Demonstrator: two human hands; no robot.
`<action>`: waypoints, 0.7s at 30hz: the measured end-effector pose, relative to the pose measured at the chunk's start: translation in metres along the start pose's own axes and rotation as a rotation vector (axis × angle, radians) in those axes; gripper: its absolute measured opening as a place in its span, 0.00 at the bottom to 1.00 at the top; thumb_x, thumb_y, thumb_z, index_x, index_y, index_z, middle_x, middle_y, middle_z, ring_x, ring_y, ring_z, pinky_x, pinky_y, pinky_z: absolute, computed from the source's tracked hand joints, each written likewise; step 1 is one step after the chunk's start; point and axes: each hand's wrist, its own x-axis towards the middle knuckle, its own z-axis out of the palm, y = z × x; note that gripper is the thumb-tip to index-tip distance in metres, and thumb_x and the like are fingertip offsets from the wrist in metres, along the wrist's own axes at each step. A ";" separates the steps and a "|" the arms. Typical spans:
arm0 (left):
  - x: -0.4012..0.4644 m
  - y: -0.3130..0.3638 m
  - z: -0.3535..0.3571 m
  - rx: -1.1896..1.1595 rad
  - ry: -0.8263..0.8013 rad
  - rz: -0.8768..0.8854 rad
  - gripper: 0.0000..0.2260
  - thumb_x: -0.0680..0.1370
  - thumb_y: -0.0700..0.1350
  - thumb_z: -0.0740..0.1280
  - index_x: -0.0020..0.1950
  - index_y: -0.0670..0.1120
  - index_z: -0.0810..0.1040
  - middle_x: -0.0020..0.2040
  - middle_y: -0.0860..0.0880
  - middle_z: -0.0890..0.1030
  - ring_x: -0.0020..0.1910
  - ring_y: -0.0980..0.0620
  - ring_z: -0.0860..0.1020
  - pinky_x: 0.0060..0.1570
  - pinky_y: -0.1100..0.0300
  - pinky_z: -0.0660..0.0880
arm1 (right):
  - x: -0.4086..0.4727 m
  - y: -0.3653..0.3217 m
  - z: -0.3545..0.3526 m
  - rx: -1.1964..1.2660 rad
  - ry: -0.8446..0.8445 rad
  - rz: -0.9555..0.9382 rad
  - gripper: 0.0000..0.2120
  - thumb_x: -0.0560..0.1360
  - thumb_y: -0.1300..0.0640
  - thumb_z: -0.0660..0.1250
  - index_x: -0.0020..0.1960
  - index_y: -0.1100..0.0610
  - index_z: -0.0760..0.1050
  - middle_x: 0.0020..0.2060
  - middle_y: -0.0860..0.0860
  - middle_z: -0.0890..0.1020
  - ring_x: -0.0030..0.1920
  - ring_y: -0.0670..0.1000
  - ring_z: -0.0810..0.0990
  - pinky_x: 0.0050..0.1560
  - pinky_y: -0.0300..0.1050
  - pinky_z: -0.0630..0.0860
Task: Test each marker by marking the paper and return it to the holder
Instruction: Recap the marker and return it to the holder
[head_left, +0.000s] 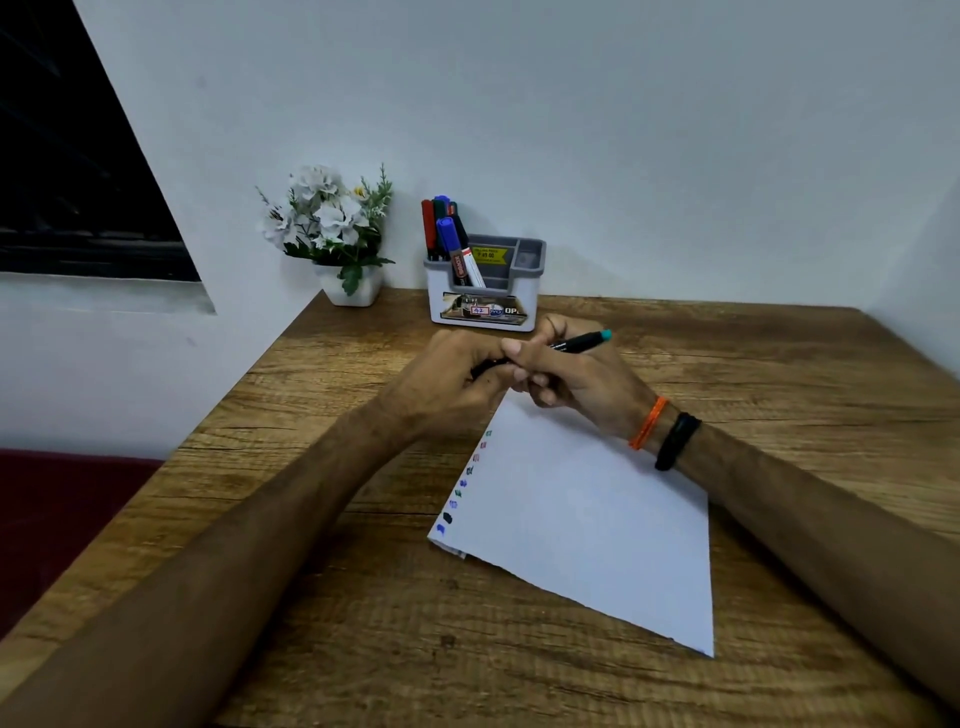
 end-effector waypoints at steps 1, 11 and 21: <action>0.000 -0.001 0.000 -0.003 0.004 0.010 0.07 0.79 0.45 0.65 0.48 0.51 0.83 0.32 0.60 0.79 0.28 0.59 0.73 0.30 0.66 0.68 | 0.000 -0.001 -0.001 0.010 0.001 0.002 0.12 0.70 0.55 0.72 0.37 0.58 0.71 0.26 0.50 0.79 0.23 0.47 0.70 0.25 0.38 0.67; -0.002 -0.015 -0.010 0.053 -0.024 -0.172 0.17 0.73 0.59 0.70 0.59 0.54 0.80 0.45 0.62 0.79 0.40 0.64 0.77 0.37 0.65 0.70 | 0.000 -0.001 -0.011 -0.004 0.068 -0.003 0.05 0.73 0.60 0.67 0.47 0.61 0.78 0.27 0.53 0.78 0.24 0.47 0.74 0.26 0.37 0.70; -0.004 -0.026 -0.011 0.194 -0.061 -0.387 0.15 0.71 0.58 0.72 0.54 0.53 0.81 0.44 0.57 0.78 0.41 0.63 0.73 0.38 0.63 0.69 | -0.010 0.006 -0.007 -0.122 -0.065 0.064 0.06 0.76 0.65 0.67 0.45 0.67 0.80 0.33 0.58 0.83 0.28 0.50 0.81 0.27 0.39 0.75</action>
